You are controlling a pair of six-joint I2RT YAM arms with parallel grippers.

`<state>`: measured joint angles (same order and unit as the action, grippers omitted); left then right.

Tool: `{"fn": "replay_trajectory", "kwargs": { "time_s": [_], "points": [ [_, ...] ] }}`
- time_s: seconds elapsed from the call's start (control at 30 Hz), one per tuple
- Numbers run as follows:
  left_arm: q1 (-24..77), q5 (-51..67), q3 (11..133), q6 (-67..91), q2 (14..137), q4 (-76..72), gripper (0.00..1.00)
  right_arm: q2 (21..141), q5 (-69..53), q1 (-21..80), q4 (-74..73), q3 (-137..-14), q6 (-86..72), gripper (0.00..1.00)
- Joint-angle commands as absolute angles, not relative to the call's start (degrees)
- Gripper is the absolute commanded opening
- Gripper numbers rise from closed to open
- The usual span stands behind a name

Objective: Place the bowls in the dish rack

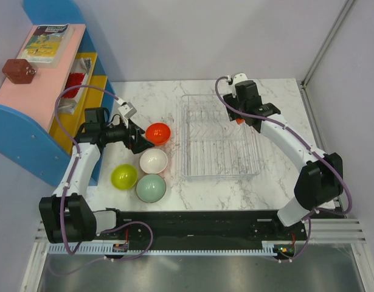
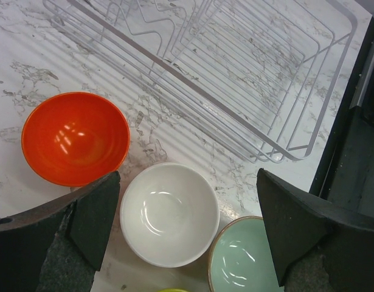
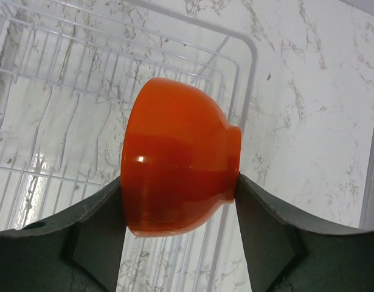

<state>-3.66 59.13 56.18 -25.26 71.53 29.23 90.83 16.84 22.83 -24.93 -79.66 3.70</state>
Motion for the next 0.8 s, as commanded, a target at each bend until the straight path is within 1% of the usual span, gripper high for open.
{"fn": "replay_trajectory", "kwargs": {
  "time_s": [0.0, 0.47, 0.6, 0.77],
  "points": [
    [-4.39, 61.7, 55.81, -26.72, 71.37, 28.13, 1.0, 93.34, 19.16, 24.25, -23.99, -82.26, 5.27, 0.0],
    [-4.83, 62.75, 55.37, -26.72, 70.93, 27.69, 1.0, 99.23, 22.67, 27.51, -24.43, -84.64, 5.71, 0.0],
    [-4.92, 62.75, 55.37, -26.63, 70.75, 27.69, 1.0, 99.67, 26.27, 28.3, -24.43, -84.81, 5.19, 0.0],
    [-5.01, 62.75, 55.11, -26.63, 70.31, 27.33, 1.0, 97.47, 29.18, 29.27, -22.94, -84.99, 4.75, 0.0]
  ]
}}
